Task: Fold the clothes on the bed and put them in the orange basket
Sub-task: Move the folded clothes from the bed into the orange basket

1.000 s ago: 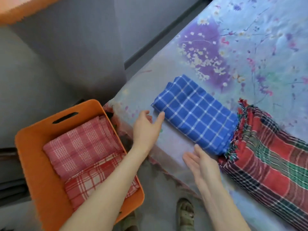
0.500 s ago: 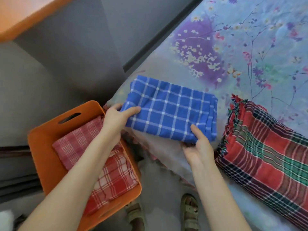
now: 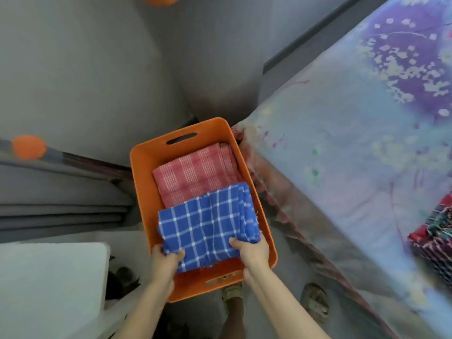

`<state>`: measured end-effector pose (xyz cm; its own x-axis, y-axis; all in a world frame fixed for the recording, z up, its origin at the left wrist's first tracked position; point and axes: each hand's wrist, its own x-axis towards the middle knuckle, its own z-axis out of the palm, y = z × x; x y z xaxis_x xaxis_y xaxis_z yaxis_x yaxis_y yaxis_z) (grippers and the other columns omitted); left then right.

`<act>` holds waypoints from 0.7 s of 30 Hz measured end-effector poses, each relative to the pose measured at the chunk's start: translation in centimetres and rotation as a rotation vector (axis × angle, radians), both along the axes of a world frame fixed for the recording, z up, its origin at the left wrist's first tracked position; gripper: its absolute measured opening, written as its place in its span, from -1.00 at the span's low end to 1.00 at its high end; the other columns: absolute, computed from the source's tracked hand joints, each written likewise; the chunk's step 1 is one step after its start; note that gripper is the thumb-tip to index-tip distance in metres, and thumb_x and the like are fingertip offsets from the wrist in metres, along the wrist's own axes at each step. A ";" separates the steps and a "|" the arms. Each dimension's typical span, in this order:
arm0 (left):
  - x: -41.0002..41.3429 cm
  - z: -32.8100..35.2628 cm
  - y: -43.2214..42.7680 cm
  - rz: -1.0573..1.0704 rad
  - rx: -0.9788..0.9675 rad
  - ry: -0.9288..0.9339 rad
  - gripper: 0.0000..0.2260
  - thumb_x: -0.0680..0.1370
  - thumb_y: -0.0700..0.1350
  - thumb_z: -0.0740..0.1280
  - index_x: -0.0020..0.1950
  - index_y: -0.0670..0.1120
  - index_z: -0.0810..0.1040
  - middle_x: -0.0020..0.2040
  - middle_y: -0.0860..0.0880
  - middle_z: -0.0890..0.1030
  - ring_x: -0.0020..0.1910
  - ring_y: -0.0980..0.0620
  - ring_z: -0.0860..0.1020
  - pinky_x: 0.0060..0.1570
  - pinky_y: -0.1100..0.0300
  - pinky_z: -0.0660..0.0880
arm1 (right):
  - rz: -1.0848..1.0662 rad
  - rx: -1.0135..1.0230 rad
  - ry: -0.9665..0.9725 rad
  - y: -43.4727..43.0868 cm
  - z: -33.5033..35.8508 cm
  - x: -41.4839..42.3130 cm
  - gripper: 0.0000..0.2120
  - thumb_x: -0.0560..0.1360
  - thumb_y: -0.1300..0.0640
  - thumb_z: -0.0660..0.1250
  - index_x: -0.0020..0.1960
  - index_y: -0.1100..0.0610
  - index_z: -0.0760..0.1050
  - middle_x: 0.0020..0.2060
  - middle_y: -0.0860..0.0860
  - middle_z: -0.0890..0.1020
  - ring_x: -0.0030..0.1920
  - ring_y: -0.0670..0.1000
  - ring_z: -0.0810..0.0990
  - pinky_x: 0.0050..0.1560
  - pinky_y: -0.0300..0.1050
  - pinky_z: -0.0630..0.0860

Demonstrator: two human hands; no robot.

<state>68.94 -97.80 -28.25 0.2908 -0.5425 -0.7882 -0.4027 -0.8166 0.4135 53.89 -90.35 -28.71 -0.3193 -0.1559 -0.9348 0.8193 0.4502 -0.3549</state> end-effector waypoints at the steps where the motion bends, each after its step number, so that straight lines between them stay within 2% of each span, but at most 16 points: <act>1: 0.0 -0.9 0.6 -0.043 0.002 -0.050 -0.60 0.47 -0.27 0.38 0.27 -0.13 0.37 0.22 -0.18 0.52 0.16 -0.21 0.51 0.18 -0.14 0.43 | 0.029 0.094 0.005 0.1 -1.0 0.2 -0.61 0.32 0.42 0.45 0.06 0.11 0.50 -0.04 0.06 0.63 -0.04 0.13 0.61 0.07 0.13 0.56; 4: -0.1 -2.7 1.6 -0.329 -0.077 -0.211 -0.68 0.52 -0.18 0.34 0.24 -0.15 0.39 0.19 -0.18 0.55 0.13 -0.19 0.53 0.14 -0.05 0.45 | 0.216 0.318 0.111 -0.2 -2.3 -0.2 -0.63 0.37 0.40 0.36 0.17 0.30 0.48 0.04 0.17 0.60 0.04 0.21 0.58 0.04 -0.01 0.53; 6: -0.4 -3.1 1.7 -0.615 -0.083 -0.370 -0.63 0.53 -0.10 0.30 0.29 -0.11 0.31 0.19 -0.15 0.51 0.08 -0.13 0.54 0.02 0.03 0.48 | 0.566 0.383 0.324 -0.8 -1.4 -0.3 -0.54 0.43 0.27 0.30 0.32 0.22 0.38 0.16 0.14 0.56 0.12 0.20 0.56 0.02 -0.04 0.50; 7: -0.8 -3.0 1.8 -0.770 -0.090 -0.477 -0.56 0.52 -0.06 0.30 0.34 -0.10 0.25 0.22 -0.14 0.46 0.09 -0.11 0.52 0.00 0.08 0.48 | 0.800 0.414 0.497 -0.8 -0.7 -0.4 -0.49 0.45 0.23 0.27 0.39 0.15 0.30 0.23 0.11 0.52 0.15 0.19 0.55 0.00 -0.04 0.48; 8: -1.2 -2.6 1.8 -0.935 -0.126 -0.596 -0.49 0.50 -0.03 0.31 0.38 -0.11 0.21 0.27 -0.15 0.40 0.15 -0.10 0.48 0.06 0.09 0.46 | 1.002 0.414 0.752 -0.5 -0.2 -0.4 -0.44 0.46 0.24 0.26 0.44 0.10 0.25 0.30 0.10 0.47 0.19 0.19 0.53 -0.02 -0.03 0.48; 9: -1.4 -2.6 1.7 -1.086 -0.190 -0.682 -0.42 0.49 -0.01 0.30 0.44 -0.12 0.16 0.36 -0.17 0.32 0.25 -0.12 0.41 0.20 0.06 0.39 | 1.143 0.352 1.019 -0.7 -0.1 -0.2 -0.40 0.45 0.29 0.25 0.46 0.08 0.24 0.36 0.12 0.41 0.26 0.22 0.48 0.03 0.01 0.50; 10: -1.6 -2.6 1.4 -1.220 -0.259 -0.729 -0.35 0.50 0.01 0.28 0.50 -0.13 0.07 0.46 -0.19 0.20 0.37 -0.17 0.28 0.35 0.02 0.25 | 1.267 0.273 1.152 -1.1 -0.2 -0.1 -0.38 0.44 0.35 0.24 0.47 0.08 0.23 0.42 0.16 0.33 0.34 0.24 0.39 0.17 0.07 0.47; 11: -1.6 -2.9 1.1 -1.351 -0.274 -0.732 -0.28 0.52 0.04 0.24 0.54 -0.13 -0.07 0.53 -0.18 0.02 0.47 -0.21 0.10 0.45 -0.01 0.04 | 1.421 0.207 1.143 -1.5 -0.8 -0.3 -0.37 0.47 0.37 0.19 0.49 0.07 0.18 0.47 0.18 0.21 0.44 0.24 0.25 0.34 0.11 0.34; 12: -1.3 -3.6 0.5 -1.445 -0.230 -0.703 -0.24 0.54 0.06 0.22 0.53 -0.13 -0.20 0.54 -0.14 -0.17 0.51 -0.21 -0.08 0.47 -0.02 -0.13 | 1.584 0.167 1.040 -1.8 -2.1 -0.6 -0.40 0.53 0.34 0.13 0.52 0.04 0.10 0.51 0.17 0.08 0.50 0.20 0.08 0.45 0.11 0.15; 13: -1.0 -4.5 0.0 -1.489 -0.144 -0.661 -0.23 0.56 0.04 0.21 0.52 -0.12 -0.27 0.51 -0.12 -0.30 0.51 -0.19 -0.21 0.46 -0.01 -0.19 | 1.730 0.168 0.885 -2.0 -3.4 -1.0 -0.43 0.59 0.27 0.07 0.54 0.00 0.02 0.53 0.13 -0.04 0.52 0.16 -0.06 0.49 0.09 0.00; 15: -0.4 -6.6 -0.8 -1.504 0.056 -0.602 -0.28 0.59 -0.12 0.16 0.51 -0.12 -0.33 0.40 -0.10 -0.48 0.48 -0.17 -0.32 0.50 0.02 -0.10 | 1.901 0.202 0.712 -2.1 -5.6 -1.8 -0.46 0.63 0.17 0.03 0.54 -0.05 -0.07 0.53 0.08 -0.15 0.52 0.12 -0.18 0.50 0.07 -0.11; 18: -0.4 -9.3 -0.6 -1.552 0.138 -0.670 -0.31 0.60 -0.21 0.10 0.49 -0.16 -0.38 0.40 -0.17 -0.51 0.45 -0.26 -0.35 0.49 -0.01 0.02 | 1.950 0.211 0.714 -2.1 -8.1 -2.4 -0.44 0.63 0.16 0.01 0.54 -0.08 -0.13 0.53 0.05 -0.19 0.52 0.10 -0.20 0.51 0.06 -0.14; 21: -1.0 -10.4 0.1 -1.580 0.138 -0.785 -0.29 0.62 -0.05 0.11 0.48 -0.19 -0.39 0.44 -0.26 -0.44 0.43 -0.36 -0.34 0.47 -0.09 0.03 | 1.967 0.229 0.746 -2.0 -8.6 -2.2 -0.42 0.62 0.15 0.03 0.54 -0.08 -0.17 0.53 0.04 -0.21 0.52 0.10 -0.22 0.51 0.06 -0.17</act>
<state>67.89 -97.72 -38.64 -0.0991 -0.6010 -0.7931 -0.8184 0.5026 -0.2786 51.65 -92.36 -37.27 -0.1500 -0.5991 -0.7865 -0.9031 0.4067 -0.1376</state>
